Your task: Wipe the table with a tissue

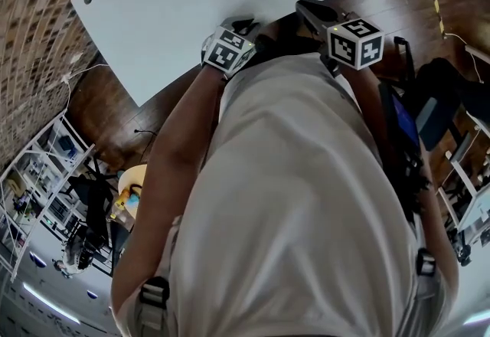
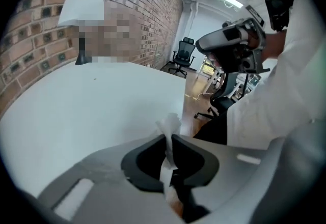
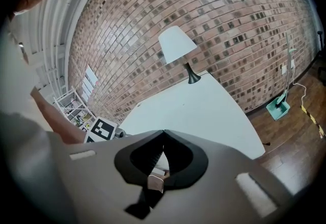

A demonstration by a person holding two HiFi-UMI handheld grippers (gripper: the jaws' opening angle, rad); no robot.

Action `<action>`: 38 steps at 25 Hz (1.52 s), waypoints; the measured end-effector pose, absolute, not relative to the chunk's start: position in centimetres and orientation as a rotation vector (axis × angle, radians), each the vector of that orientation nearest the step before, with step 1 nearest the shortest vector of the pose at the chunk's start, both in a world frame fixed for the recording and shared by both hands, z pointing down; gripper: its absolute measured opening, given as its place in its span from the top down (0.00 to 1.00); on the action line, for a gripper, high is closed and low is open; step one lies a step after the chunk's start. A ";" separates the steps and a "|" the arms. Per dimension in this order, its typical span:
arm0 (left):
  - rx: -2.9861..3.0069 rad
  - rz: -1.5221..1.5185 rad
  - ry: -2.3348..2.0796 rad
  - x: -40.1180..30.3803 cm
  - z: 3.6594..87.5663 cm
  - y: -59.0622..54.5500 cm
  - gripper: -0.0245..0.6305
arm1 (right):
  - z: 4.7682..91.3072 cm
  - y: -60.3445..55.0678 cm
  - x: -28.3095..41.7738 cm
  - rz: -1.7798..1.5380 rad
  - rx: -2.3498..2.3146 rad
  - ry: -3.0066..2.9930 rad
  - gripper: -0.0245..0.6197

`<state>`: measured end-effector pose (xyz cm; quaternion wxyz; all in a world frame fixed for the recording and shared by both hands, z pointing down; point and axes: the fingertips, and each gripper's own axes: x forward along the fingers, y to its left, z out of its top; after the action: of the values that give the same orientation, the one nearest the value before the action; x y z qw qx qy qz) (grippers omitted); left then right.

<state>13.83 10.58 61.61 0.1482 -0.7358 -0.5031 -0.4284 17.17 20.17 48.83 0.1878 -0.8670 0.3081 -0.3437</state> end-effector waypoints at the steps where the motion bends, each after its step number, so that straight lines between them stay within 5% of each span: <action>1: -2.158 -1.221 -1.493 13.5 60.8 10.1 0.90 | 48.7 19.8 17.0 -0.965 -2.443 0.872 0.95; 11: -2.743 -1.231 -0.980 18.6 59.4 0.1 0.90 | 48.9 18.8 15.5 -0.937 -2.464 0.866 0.95; 32: -2.060 -1.242 -1.534 9.6 62.4 12.9 0.91 | 49.5 21.4 20.9 -1.000 -2.382 0.946 0.95; 38: -2.603 -1.231 -1.303 16.5 57.1 8.6 0.90 | 49.9 20.8 21.9 -1.008 -2.355 1.003 0.95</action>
<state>16.46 8.64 57.15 -0.0093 -0.8235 -0.4124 -0.3894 21.88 20.79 49.87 0.1942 -0.8397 0.3577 -0.3594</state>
